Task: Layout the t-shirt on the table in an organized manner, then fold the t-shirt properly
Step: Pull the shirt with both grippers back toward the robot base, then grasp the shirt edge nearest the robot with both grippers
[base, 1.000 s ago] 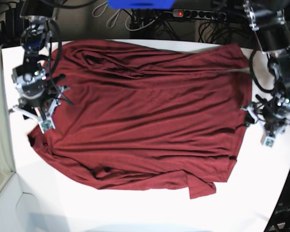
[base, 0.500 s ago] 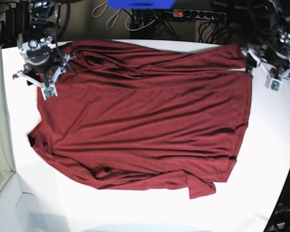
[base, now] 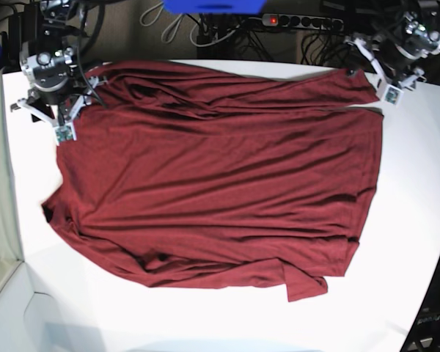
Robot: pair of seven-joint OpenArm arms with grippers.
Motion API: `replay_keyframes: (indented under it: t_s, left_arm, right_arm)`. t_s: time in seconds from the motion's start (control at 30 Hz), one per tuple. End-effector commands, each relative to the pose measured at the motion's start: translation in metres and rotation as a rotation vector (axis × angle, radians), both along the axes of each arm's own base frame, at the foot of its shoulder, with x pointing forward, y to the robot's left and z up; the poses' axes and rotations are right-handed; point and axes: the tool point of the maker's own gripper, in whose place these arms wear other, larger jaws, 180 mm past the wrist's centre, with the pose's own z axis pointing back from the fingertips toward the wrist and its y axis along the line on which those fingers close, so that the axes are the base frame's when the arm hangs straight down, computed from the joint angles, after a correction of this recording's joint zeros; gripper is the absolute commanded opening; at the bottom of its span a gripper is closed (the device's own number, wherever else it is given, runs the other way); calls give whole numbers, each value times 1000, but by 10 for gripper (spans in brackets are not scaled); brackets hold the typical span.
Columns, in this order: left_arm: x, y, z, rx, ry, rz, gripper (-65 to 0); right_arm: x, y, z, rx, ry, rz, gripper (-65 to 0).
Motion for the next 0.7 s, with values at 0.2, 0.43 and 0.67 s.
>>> replay_keyframes:
  t_s: [0.2,0.43,0.67]
  left_arm:
    - [5,3,0,-2,-10,1,-214]
    - [9,0,-8,-24,-3,19,-214]
    - [13,0,-19,-46,11,42,-216]
  right_arm:
    - [-1,-3,6,-14,-18,5,-366]
    - [-1,-3,6,-14,-18,5,-366]
    - [-2,-3,5,-14,-17,4,-366]
